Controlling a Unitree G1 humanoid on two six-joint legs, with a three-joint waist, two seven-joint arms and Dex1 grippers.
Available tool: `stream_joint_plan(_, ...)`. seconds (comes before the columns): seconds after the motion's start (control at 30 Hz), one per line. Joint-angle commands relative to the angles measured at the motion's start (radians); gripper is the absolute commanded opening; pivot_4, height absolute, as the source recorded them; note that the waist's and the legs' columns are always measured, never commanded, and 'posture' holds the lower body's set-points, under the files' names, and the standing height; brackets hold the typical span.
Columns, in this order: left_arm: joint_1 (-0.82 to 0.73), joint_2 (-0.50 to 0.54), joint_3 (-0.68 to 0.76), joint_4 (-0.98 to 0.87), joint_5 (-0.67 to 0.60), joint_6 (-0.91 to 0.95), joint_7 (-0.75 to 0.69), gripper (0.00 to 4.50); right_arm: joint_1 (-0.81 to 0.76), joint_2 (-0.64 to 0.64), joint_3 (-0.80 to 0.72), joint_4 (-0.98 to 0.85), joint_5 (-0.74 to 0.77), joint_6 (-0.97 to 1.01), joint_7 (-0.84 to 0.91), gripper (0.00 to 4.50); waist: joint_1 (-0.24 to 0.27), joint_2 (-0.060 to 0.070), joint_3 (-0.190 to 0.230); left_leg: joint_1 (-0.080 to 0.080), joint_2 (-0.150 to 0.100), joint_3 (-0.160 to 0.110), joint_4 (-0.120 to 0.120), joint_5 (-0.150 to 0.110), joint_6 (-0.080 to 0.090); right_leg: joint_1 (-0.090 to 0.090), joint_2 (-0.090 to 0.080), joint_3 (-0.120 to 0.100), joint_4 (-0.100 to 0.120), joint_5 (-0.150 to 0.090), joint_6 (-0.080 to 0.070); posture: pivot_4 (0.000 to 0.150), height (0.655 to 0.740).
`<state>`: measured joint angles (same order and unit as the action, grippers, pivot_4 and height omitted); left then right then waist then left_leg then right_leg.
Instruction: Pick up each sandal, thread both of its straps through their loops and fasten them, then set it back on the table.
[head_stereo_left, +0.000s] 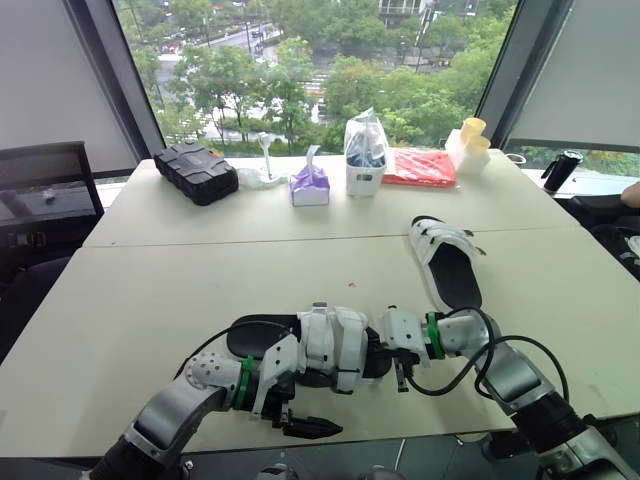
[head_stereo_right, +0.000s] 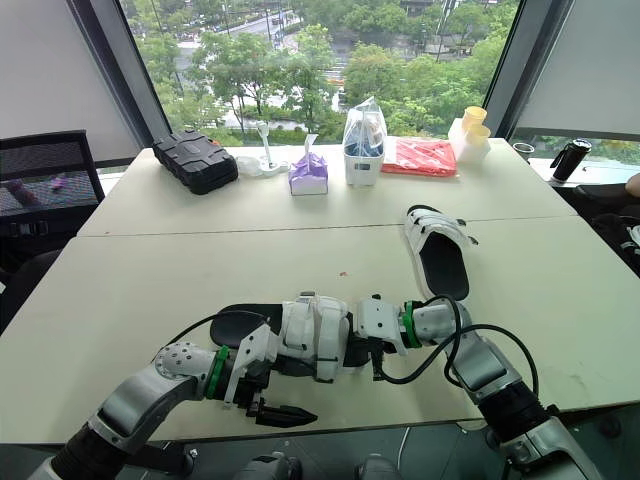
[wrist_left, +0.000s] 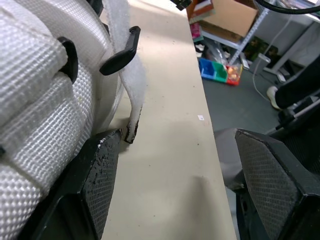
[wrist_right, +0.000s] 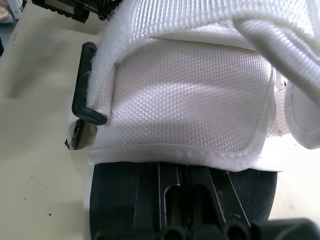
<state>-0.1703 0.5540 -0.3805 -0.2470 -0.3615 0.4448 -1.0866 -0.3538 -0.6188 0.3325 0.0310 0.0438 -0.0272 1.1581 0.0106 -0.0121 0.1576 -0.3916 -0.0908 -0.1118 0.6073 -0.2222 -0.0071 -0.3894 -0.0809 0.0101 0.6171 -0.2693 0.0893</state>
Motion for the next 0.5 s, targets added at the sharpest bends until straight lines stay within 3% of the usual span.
stream_joint_plan(0.03, -0.009, -0.025, 0.013, -0.017, 0.004, -0.023, 0.023, 3.71, 0.057, -0.016, 0.096, 0.044, -0.051, 0.039, 0.058, 0.0, 0.001, 0.0, 0.0, 0.0, 0.0, 0.0, 0.0, 0.0, 0.0, 0.0, 0.0, 0.0, 0.0, 0.0, 0.0, 0.15, 0.74)
stream_joint_plan(0.37, -0.023, -0.074, -0.02, 0.018, 0.003, -0.008, 0.002, 3.71, 0.062, -0.025, 0.099, 0.025, -0.049, 0.045, 0.067, 0.0, 0.002, 0.0, 0.0, 0.0, 0.0, 0.0, 0.001, 0.0, 0.0, 0.0, 0.0, 0.0, 0.0, 0.0, 0.0, 0.15, 0.74)
stream_joint_plan(0.47, -0.023, -0.085, -0.025, 0.023, 0.005, -0.004, 0.007, 2.94, 0.066, -0.029, 0.097, 0.018, -0.047, 0.05, 0.068, 0.0, 0.002, 0.0, 0.0, 0.0, 0.0, 0.0, 0.001, 0.0, 0.001, 0.0, 0.0, 0.0, 0.0, 0.0, 0.0, 0.15, 0.74)
stream_joint_plan(0.5, -0.022, -0.089, -0.026, 0.024, 0.006, -0.003, 0.011, 2.46, 0.068, -0.032, 0.096, 0.014, -0.045, 0.052, 0.068, 0.0, 0.002, 0.0, 0.0, 0.0, 0.0, 0.0, 0.0, 0.0, 0.001, 0.0, 0.0, 0.0, 0.0, 0.0, 0.0, 0.15, 0.74)
